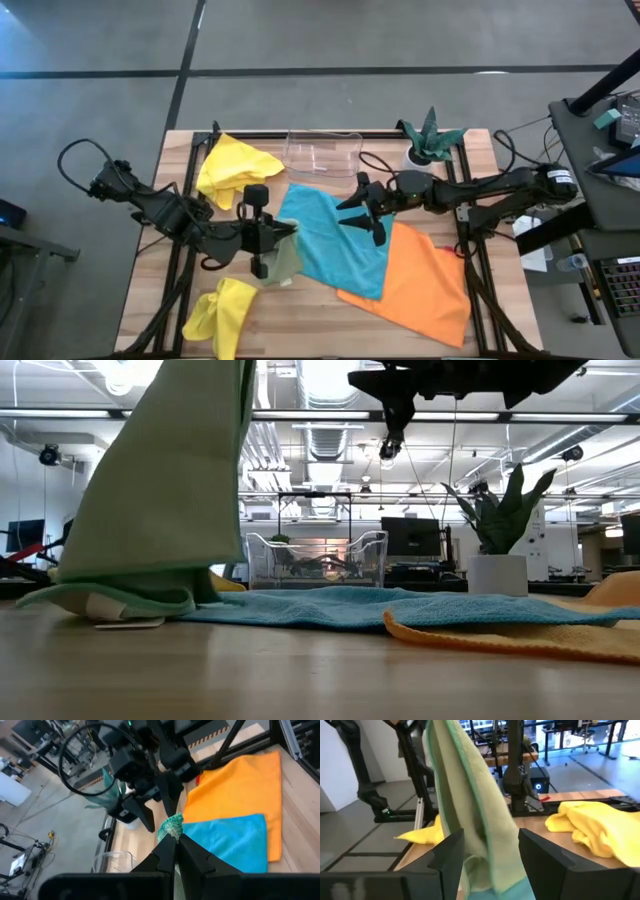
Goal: Fold microfiber towels
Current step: Fold the green towel
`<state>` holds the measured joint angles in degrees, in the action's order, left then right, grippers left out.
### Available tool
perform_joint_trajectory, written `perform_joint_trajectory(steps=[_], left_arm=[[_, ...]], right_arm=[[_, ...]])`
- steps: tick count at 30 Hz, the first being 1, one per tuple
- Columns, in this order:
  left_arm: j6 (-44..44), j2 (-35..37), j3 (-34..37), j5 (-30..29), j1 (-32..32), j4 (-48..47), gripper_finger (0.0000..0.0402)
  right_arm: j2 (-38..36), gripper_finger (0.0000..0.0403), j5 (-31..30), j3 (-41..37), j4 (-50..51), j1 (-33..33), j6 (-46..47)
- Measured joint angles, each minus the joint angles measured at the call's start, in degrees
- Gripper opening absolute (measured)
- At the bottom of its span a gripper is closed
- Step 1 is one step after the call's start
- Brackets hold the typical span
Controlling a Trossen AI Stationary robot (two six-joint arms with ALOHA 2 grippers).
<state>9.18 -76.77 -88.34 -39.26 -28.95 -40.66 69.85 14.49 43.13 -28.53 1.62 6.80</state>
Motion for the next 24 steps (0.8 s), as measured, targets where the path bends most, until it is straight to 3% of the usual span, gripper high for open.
perform_joint_trajectory(steps=[24], left_arm=[[0.6, 0.0, -0.8, 0.2, 0.0, 2.7, 0.0]], right_arm=[[0.8, 0.0178, -2.6, 0.5, -3.9, 0.0, 0.8]])
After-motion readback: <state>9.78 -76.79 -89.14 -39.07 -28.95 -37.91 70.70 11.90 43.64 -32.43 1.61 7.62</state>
